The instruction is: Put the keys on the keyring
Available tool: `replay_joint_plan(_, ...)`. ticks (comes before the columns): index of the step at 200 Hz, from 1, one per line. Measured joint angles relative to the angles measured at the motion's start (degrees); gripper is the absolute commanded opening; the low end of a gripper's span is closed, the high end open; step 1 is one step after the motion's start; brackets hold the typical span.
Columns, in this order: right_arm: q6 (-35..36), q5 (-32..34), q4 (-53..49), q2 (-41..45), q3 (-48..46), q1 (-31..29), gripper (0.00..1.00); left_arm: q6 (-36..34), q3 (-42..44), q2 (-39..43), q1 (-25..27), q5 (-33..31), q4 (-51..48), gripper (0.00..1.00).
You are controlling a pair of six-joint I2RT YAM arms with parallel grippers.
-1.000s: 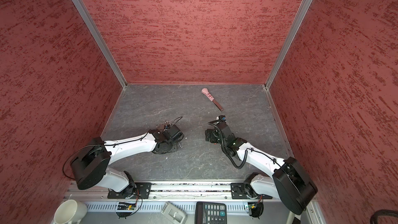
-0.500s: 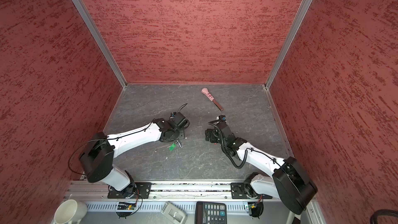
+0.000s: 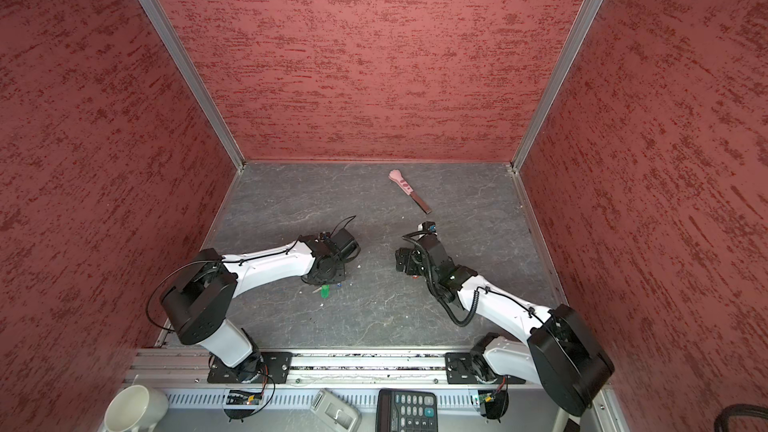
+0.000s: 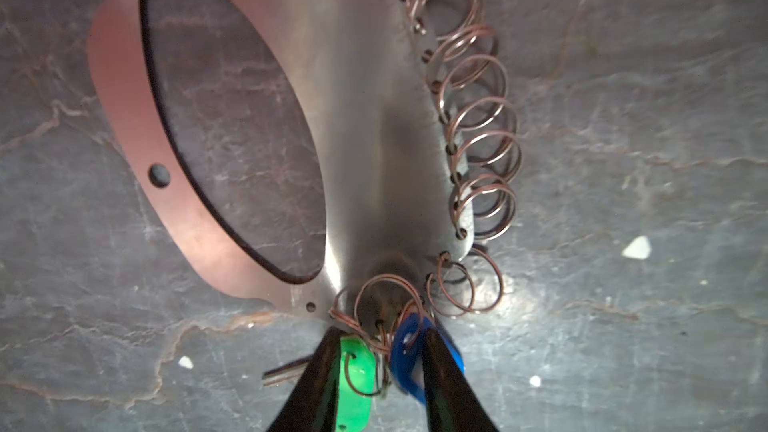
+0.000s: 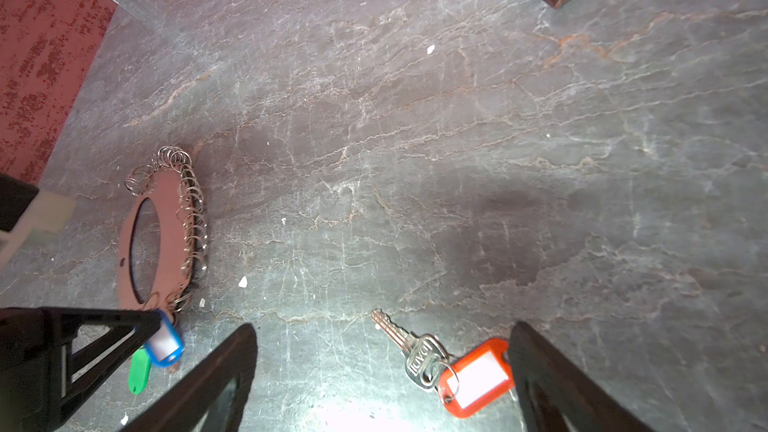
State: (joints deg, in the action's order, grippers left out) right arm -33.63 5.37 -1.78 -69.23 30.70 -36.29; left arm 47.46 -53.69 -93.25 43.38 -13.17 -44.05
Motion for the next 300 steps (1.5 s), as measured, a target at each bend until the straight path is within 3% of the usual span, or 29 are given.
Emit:
replay_joint_plan(63, 0.0, 0.0, 0.1, -0.5, 0.0, 0.0, 0.95, 0.3, 7.4, 9.9, -1.3, 2.3, 3.7, 0.34)
replay_joint_plan(102, 0.0, 0.0, 0.2, -0.5, 0.0, 0.0, 0.96, -0.8, 7.3, 12.9, -3.3, 2.4, 3.7, 0.38)
replay_joint_plan(154, 0.0, 0.0, 0.3, -1.2, 0.0, 0.0, 0.96, -4.1, -4.1, 5.5, 1.7, 0.2, -1.5, 0.36)
replay_joint_plan(220, 0.0, 0.0, 0.3, -1.2, 0.0, 0.0, 0.96, -12.0, -12.6, -6.1, 5.3, -4.1, -10.5, 0.34)
replay_joint_plan(300, 0.0, 0.1, 0.2, 0.0, 0.0, 0.0, 0.96, -16.1, -14.4, -10.0, 6.4, -7.2, -13.9, 0.31)
